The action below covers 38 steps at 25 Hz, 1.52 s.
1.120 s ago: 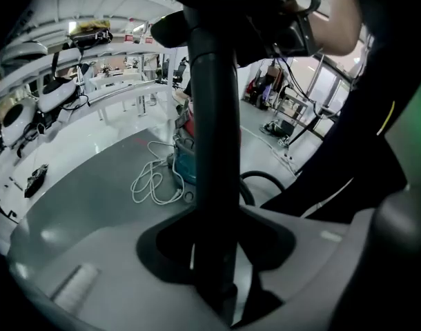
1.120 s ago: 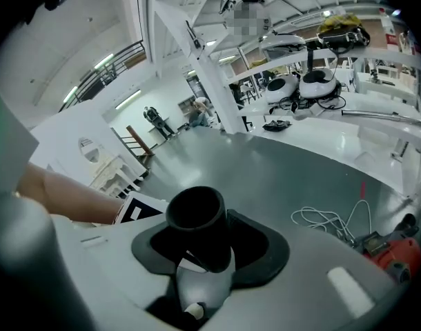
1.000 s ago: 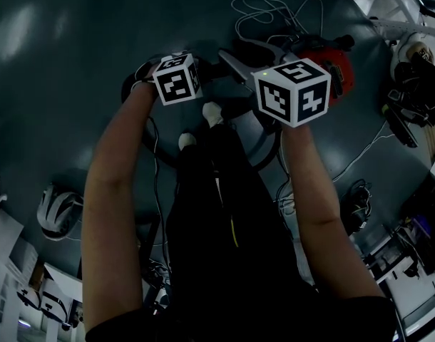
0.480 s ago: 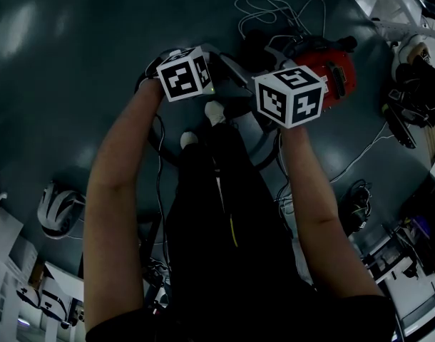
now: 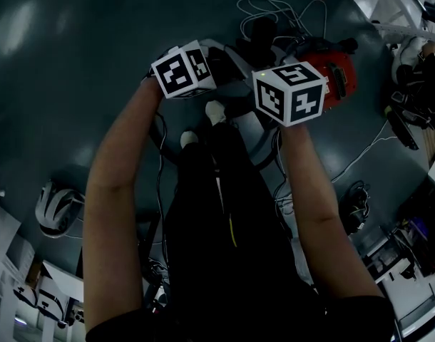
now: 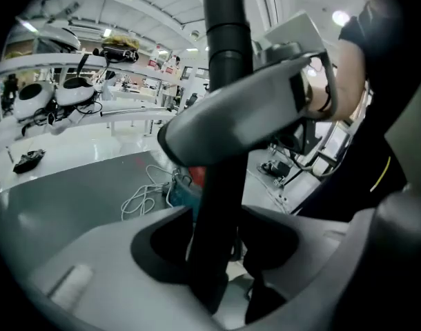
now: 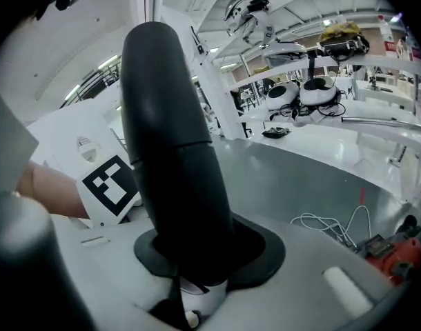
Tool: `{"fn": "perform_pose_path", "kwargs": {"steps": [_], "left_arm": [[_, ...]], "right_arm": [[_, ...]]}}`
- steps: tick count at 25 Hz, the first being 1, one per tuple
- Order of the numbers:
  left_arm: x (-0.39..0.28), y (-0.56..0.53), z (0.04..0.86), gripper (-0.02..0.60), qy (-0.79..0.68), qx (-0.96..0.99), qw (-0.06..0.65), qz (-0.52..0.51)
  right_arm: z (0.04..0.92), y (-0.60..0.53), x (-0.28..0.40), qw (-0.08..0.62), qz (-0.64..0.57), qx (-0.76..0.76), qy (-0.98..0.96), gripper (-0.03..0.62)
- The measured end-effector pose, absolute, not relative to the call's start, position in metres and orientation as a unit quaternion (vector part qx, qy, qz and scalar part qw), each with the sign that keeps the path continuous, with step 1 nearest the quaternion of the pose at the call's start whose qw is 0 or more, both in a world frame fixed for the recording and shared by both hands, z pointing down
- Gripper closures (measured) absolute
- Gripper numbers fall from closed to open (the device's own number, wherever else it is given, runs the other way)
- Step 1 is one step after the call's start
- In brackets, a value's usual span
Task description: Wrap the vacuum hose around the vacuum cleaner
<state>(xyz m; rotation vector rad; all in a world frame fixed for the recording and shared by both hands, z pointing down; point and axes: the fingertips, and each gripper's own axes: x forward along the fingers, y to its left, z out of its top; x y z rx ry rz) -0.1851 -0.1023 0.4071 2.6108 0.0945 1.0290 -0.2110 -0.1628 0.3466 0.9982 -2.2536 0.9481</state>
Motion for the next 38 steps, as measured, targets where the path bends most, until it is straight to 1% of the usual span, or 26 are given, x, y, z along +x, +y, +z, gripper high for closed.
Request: {"fn": "perform_pose_path", "kwargs": {"steps": [2,3,7,9,12,14,16,18,19,21,22,26,30,32,33,35,38], "left_arm": [[-0.196,-0.100,0.413,0.333,0.032,0.911,0.154,0.382],[-0.203,-0.099,0.415,0.321,0.030,0.909,0.152,0.388],[-0.224,-0.100,0.420,0.308,0.011,0.906,0.166,0.388],[-0.231,-0.101,0.427,0.290,0.001,0.904,0.162,0.395],[-0.241,-0.104,0.438,0.239,-0.013,0.899,0.143,0.413],[-0.246,-0.105,0.447,0.224,-0.022,0.895,0.142,0.422],[-0.250,-0.105,0.456,0.222,-0.032,0.890,0.150,0.429],[-0.252,-0.106,0.461,0.224,-0.044,0.888,0.161,0.429],[-0.251,-0.106,0.462,0.253,-0.050,0.888,0.161,0.428],[-0.248,-0.106,0.462,0.361,-0.057,0.890,0.152,0.426],[-0.246,-0.105,0.463,0.380,-0.055,0.890,0.146,0.429],[-0.243,-0.093,0.467,0.399,-0.035,0.874,0.137,0.464],[-0.253,-0.088,0.465,0.403,-0.048,0.865,0.135,0.481],[-0.257,-0.085,0.463,0.405,-0.055,0.864,0.133,0.482],[-0.260,-0.082,0.463,0.405,-0.057,0.864,0.132,0.482],[-0.267,-0.078,0.463,0.405,-0.060,0.861,0.129,0.489],[-0.282,-0.068,0.457,0.405,-0.072,0.858,0.130,0.492]], "right_arm": [[0.345,-0.163,-0.205,0.252,0.349,0.372,-0.823,0.476],[0.343,-0.163,-0.202,0.252,0.351,0.374,-0.821,0.476],[0.332,-0.166,-0.188,0.256,0.356,0.378,-0.816,0.476],[0.323,-0.168,-0.182,0.258,0.355,0.372,-0.818,0.476],[0.304,-0.173,-0.174,0.252,0.352,0.363,-0.825,0.476],[0.291,-0.176,-0.169,0.247,0.350,0.357,-0.830,0.476],[0.279,-0.178,-0.165,0.247,0.345,0.351,-0.834,0.476],[0.270,-0.179,-0.161,0.246,0.341,0.347,-0.838,0.476],[0.266,-0.179,-0.159,0.245,0.341,0.344,-0.840,0.476],[0.264,-0.179,-0.156,0.243,0.340,0.339,-0.843,0.475],[0.266,-0.178,-0.154,0.244,0.341,0.337,-0.843,0.476],[0.275,-0.174,-0.146,0.239,0.355,0.333,-0.840,0.474],[0.284,-0.172,-0.142,0.218,0.365,0.342,-0.838,0.471],[0.293,-0.168,-0.141,0.232,0.355,0.355,-0.833,0.471],[0.298,-0.165,-0.141,0.244,0.348,0.358,-0.831,0.463],[0.306,-0.159,-0.147,0.252,0.349,0.357,-0.829,0.401],[0.312,-0.150,-0.151,0.231,0.373,0.371,-0.818,0.390]]}}
